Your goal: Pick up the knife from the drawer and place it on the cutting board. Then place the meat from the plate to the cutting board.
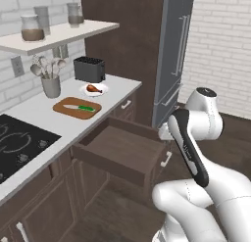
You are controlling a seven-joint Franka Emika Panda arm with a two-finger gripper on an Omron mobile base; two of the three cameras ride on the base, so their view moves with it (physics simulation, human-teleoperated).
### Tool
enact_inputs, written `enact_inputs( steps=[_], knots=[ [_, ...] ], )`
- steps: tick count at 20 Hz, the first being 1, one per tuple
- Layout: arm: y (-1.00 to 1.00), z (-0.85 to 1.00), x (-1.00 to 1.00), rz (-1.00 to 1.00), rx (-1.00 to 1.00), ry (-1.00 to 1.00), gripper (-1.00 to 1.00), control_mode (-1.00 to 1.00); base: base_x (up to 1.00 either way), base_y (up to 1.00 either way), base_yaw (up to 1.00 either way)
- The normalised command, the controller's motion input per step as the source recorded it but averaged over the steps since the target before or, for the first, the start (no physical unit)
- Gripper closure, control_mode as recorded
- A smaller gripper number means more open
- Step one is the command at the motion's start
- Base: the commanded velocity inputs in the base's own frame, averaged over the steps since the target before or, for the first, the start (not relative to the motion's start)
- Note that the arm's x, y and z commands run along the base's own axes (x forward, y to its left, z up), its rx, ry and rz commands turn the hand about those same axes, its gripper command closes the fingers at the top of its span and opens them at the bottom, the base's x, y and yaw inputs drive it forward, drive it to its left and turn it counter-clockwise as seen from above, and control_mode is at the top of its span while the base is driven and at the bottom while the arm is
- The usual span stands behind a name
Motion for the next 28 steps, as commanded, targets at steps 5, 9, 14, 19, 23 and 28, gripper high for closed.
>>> enact_inputs(
  steps=[5,9,14,19,23,28],
  knots=[
    [0.00,0.00,0.00,0.00,0.00,0.00,-1.00,1.00,0.57,-0.96,0.11],
    [0.00,0.00,0.00,0.00,0.00,0.00,-1.00,1.00,0.49,-1.00,0.36],
    [0.00,0.00,0.00,0.00,0.00,0.00,-1.00,1.00,0.57,-1.00,0.47],
    [0.00,0.00,0.00,0.00,0.00,0.00,-1.00,1.00,0.47,-1.00,0.47],
    [0.00,0.00,0.00,0.00,0.00,0.00,-1.00,1.00,0.46,-1.00,0.50],
    [0.00,0.00,0.00,0.00,0.00,0.00,-1.00,1.00,0.45,-0.88,0.57]
  ],
)
